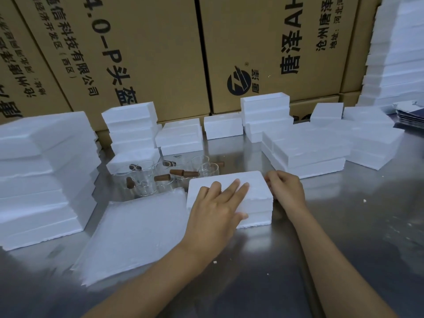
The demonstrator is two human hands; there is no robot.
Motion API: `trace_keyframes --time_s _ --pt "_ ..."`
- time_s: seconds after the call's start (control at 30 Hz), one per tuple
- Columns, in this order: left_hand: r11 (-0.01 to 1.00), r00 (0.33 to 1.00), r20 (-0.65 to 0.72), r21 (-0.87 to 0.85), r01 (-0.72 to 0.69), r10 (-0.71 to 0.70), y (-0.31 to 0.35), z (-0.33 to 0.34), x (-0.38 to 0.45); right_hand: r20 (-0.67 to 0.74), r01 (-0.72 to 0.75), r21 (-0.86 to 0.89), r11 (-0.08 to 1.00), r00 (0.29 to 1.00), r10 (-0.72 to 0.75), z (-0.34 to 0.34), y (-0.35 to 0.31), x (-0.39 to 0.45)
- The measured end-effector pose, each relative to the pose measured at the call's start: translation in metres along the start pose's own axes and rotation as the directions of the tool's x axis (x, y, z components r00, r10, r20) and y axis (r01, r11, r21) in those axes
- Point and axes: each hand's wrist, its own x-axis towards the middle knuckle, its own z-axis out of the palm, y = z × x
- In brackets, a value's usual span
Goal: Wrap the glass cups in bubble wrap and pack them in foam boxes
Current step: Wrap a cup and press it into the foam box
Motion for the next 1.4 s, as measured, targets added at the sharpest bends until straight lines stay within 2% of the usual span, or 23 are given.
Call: trace_keyframes --time_s 0.2,0.33,0.43,0.47,0.53,0.6,0.63,0.7,0.77,0.8,0.83,0.87,0.9,0.93,1.0,1.1,1.27,1.4 --pt "0.999 0.999 0.046 -0.044 0.028 -0.026 0.005 -0.002 0.005 0.099 -0.032 0.114 0.993 0.995 0.021 -0.006 -0.009 -0.02" --pt "0.957 0.986 0.159 -0.276 0.086 -0.043 -0.009 -0.001 0.008 0.217 -0.007 0.071 0.997 0.976 -0.008 -0.011 -0.007 -0.035" --pt "0.797 0.958 0.123 -0.532 0.285 -0.26 -0.028 -0.008 0.003 0.253 0.022 0.104 0.994 0.966 -0.048 -0.017 -0.005 -0.043" --pt "0.716 0.922 0.144 -0.592 0.371 -0.358 -0.035 -0.009 -0.001 0.264 0.03 0.129 0.991 0.962 -0.063 -0.019 -0.004 -0.046" --pt "0.533 0.818 0.272 -0.647 0.545 -0.507 -0.051 -0.007 -0.01 0.27 0.036 0.158 0.987 0.96 -0.078 -0.02 -0.003 -0.05" --pt "0.354 0.718 0.474 -0.646 0.677 -0.51 -0.061 -0.005 -0.015 0.244 0.012 0.16 0.987 0.968 -0.052 -0.019 -0.003 -0.053" --pt "0.301 0.689 0.552 -0.633 0.713 -0.469 -0.064 -0.005 -0.017 0.22 -0.012 0.163 0.987 0.975 -0.024 -0.017 -0.005 -0.054" --pt "0.271 0.664 0.615 -0.613 0.742 -0.427 -0.065 -0.003 -0.018 0.165 -0.065 0.173 0.983 0.986 0.036 -0.014 -0.009 -0.053" --pt "0.251 0.66 0.614 -0.621 0.742 -0.433 -0.063 -0.003 -0.016 0.092 -0.089 0.161 0.983 0.993 0.075 -0.012 -0.014 -0.053" --pt "0.24 0.663 0.613 -0.631 0.738 -0.43 -0.061 -0.003 -0.013 0.019 -0.051 0.119 0.992 0.999 0.049 -0.012 -0.015 -0.053" --pt "0.233 0.671 0.613 -0.641 0.731 -0.417 -0.057 -0.003 -0.01 -0.078 0.039 0.026 0.999 0.996 -0.036 -0.012 -0.016 -0.054" --pt "0.232 0.68 0.613 -0.65 0.723 -0.402 -0.052 -0.003 -0.006 -0.171 0.167 -0.108 0.98 0.968 -0.184 -0.013 -0.018 -0.056" --pt "0.238 0.69 0.613 -0.656 0.716 -0.386 -0.046 -0.002 -0.002 -0.228 0.296 -0.243 0.924 0.908 -0.351 -0.015 -0.02 -0.06" --pt "0.249 0.701 0.611 -0.662 0.707 -0.368 -0.039 0.0 0.002 -0.241 0.396 -0.344 0.852 0.839 -0.487 -0.015 -0.024 -0.064" --pt "0.261 0.728 0.603 -0.683 0.682 -0.326 -0.021 0.003 0.013 -0.184 0.489 -0.458 0.742 0.765 -0.617 -0.013 -0.032 -0.072" --pt "0.259 0.77 0.589 -0.725 0.638 -0.246 0.008 0.007 0.031 -0.118 0.443 -0.585 0.68 0.783 -0.611 -0.007 -0.042 -0.082" --pt "0.19 0.793 0.59 -0.77 0.609 -0.153 0.04 0.02 0.062 -0.236 0.266 -0.689 0.674 0.797 -0.556 -0.028 -0.038 -0.07" --pt "0.126 0.788 0.596 -0.779 0.614 -0.157 0.063 0.032 0.084 -0.29 0.188 -0.695 0.694 0.81 -0.51 -0.035 -0.03 -0.058"
